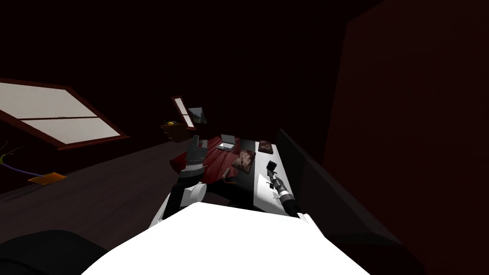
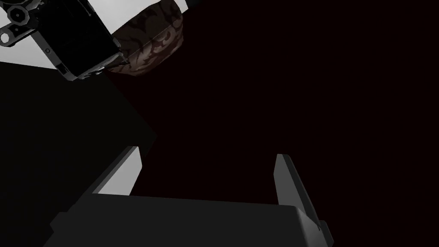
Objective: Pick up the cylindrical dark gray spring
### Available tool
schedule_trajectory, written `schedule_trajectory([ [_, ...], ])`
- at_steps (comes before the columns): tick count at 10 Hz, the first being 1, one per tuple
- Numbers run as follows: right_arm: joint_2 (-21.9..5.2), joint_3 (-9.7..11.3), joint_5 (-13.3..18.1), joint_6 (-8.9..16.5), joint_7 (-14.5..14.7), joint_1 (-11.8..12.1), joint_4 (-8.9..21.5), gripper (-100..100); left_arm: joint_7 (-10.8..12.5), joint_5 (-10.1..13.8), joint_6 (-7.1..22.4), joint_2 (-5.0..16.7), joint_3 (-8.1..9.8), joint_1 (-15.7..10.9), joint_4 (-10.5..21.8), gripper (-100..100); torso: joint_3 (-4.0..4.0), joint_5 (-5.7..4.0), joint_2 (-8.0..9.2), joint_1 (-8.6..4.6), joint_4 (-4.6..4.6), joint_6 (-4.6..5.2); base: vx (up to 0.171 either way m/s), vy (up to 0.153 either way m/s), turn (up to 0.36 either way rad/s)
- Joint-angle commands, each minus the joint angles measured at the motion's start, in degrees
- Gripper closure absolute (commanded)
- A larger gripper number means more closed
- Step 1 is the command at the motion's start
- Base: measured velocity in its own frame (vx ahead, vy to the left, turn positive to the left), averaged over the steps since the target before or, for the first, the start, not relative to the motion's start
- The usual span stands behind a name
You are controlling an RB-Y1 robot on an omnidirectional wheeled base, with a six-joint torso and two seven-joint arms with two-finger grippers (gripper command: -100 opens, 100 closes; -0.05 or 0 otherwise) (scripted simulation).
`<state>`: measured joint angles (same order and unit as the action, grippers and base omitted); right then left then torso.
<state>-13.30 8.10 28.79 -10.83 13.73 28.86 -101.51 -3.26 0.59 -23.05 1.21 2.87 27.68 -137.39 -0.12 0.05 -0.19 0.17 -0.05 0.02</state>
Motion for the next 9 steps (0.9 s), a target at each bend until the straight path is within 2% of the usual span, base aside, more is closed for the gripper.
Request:
schedule_trajectory([
  [1, 0.3, 0.2, 1.3, 0.5, 1.1, -0.1, 2.1, -100, 0.0, 0.0, 0.0, 0.0, 0.0, 0.0, 0.0, 0, 0.0, 0.0, 0.0, 0.0, 0.0, 0.0, 0.045, 0.015, 0.067],
  [3, -0.7, 0.8, 5.4, 3.1, 3.9, 0.1, 6.4, -100, 0.0, 0.0, 0.0, 0.0, 0.0, 0.0, 0.0, 0, 0.03, -0.01, 0.05, 0.01, 0.01, -0.01, 0.067, 0.035, 0.204],
  [4, -0.7, 0.8, 5.4, 3.1, 3.9, 0.1, 7.4, -100, 0.0, 0.0, 0.0, 0.0, 0.0, 0.0, 0.0, 0, -0.01, 0.01, -0.02, 0.04, 0.0, -0.01, 0.065, 0.032, 0.082],
  [6, -1.9, 1.3, 9.3, 5.8, 6.7, 0.4, 11.4, -100, 0.0, 0.0, 0.0, 0.0, 0.0, 0.0, 0.0, 0, 0.01, 0.01, 0.02, 0.03, 0.01, 0.0, 0.072, 0.04, 0.195],
  [7, -1.9, 1.3, 9.5, 5.8, 6.7, 0.4, 12.7, -100, 0.0, 0.0, 0.0, 0.0, 0.0, 0.0, 0.0, 0, -0.01, 0.01, -0.03, 0.05, 0.0, 0.0, 0.065, 0.026, 0.081],
  [9, -3.2, 1.8, 13.2, 8.4, 9.4, 0.5, 16.6, -100, 0.0, 0.0, 0.0, 0.0, 0.0, 0.0, 0.0, 0, 0.01, 0.0, 0.02, 0.0, 0.01, 0.01, 0.069, 0.024, 0.19],
])
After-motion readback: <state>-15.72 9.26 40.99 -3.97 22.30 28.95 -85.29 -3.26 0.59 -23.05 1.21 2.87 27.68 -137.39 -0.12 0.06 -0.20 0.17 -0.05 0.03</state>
